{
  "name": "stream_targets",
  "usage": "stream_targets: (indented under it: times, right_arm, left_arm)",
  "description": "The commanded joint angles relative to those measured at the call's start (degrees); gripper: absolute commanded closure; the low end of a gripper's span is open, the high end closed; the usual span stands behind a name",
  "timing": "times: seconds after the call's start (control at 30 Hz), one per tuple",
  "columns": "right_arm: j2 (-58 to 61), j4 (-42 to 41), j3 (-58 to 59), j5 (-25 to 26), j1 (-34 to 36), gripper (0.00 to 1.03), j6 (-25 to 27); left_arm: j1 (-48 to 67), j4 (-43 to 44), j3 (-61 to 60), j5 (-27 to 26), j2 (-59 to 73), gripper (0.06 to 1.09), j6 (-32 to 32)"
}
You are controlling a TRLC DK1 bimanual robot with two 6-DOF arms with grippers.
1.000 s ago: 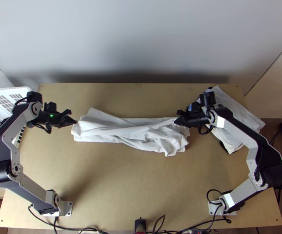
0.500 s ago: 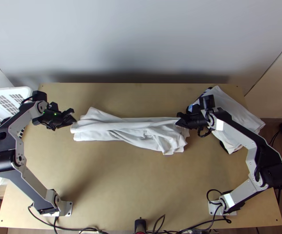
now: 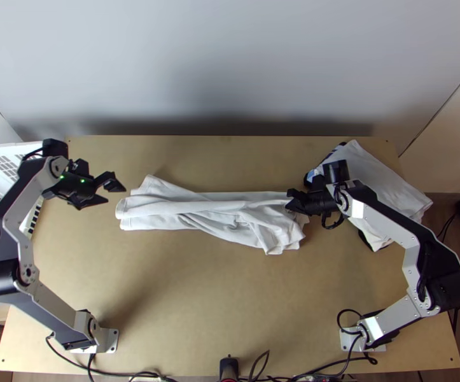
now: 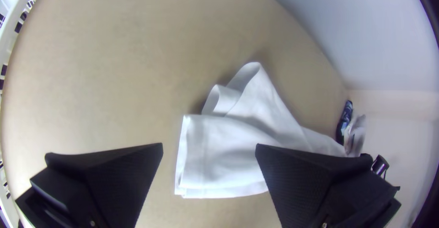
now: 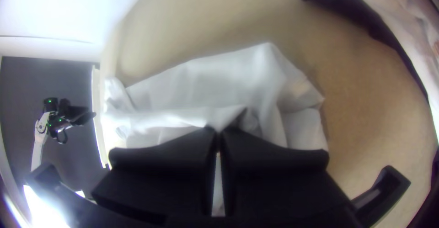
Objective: Fold the t-shirt
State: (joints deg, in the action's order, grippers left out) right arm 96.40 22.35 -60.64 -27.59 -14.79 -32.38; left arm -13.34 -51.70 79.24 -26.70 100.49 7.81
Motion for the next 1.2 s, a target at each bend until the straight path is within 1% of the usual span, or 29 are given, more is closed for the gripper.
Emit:
stream_targets:
  times: [0.0,0.13,0.4,0.63,0.83,0.87,0.9,0.93,0.97,1.0,1.03,1.07,1.1,1.17]
  right_arm:
    - [-0.2,-0.7,0.8,0.0,-0.9,1.00,-0.7]
    - [-0.1,-1.1,0.9,0.0,-1.6,1.00,-0.9]
    - [-0.3,-1.1,1.1,0.0,-1.9,1.00,-1.1]
    - [-0.4,-1.1,1.9,0.0,-1.7,1.00,-1.1]
    - [-0.4,-1.4,2.9,0.0,-2.0,1.00,-1.2]
    - [-0.4,-1.8,3.1,0.0,-2.0,1.00,-1.2]
    - [-0.4,-1.8,3.2,0.0,-2.0,1.00,-1.2]
    - [-0.4,-1.9,3.2,0.0,-2.0,1.00,-1.2]
    - [-0.4,-1.9,3.3,0.0,-2.0,1.00,-1.2]
    - [-0.4,-1.9,3.4,0.0,-2.1,1.00,-1.2]
    - [-0.4,-1.9,3.5,0.0,-2.1,1.00,-1.2]
    - [-0.5,-1.9,3.5,0.0,-2.2,1.00,-1.2]
    - [-0.6,-1.9,3.6,0.0,-2.2,1.00,-1.2]
    - [-1.0,-1.9,3.8,0.0,-2.2,1.00,-1.2]
  left_arm:
    - [-2.8,-6.6,-4.4,0.5,-4.8,0.10,-5.1]
    - [-2.9,-2.3,-11.2,0.4,-7.5,0.10,-5.6]
    - [-2.0,9.3,-18.5,0.3,-8.1,0.10,-3.2]
    - [-1.2,14.3,-20.2,0.3,-7.9,0.10,-1.6]
    - [-0.8,16.0,-21.2,0.2,-8.6,0.11,-1.1]
    - [-0.7,16.2,-21.8,0.1,-9.0,0.14,-1.1]
    - [-0.6,17.1,-22.6,-0.1,-9.5,0.26,-0.9]
    - [-0.5,18.5,-23.1,-0.2,-10.1,0.50,0.8]
    - [-0.5,20.8,-24.0,-0.5,-11.1,0.85,1.9]
    - [-0.7,26.0,-25.6,-0.5,-12.4,1.06,4.8]
    - [-1.1,29.9,-27.5,-0.9,-14.0,1.05,7.0]
    - [-1.2,31.0,-28.4,-2.2,-15.2,1.05,7.0]
    - [-1.1,31.2,-28.4,-3.7,-15.8,1.05,7.0]
    - [-1.0,31.1,-28.2,-5.0,-16.6,1.05,8.4]
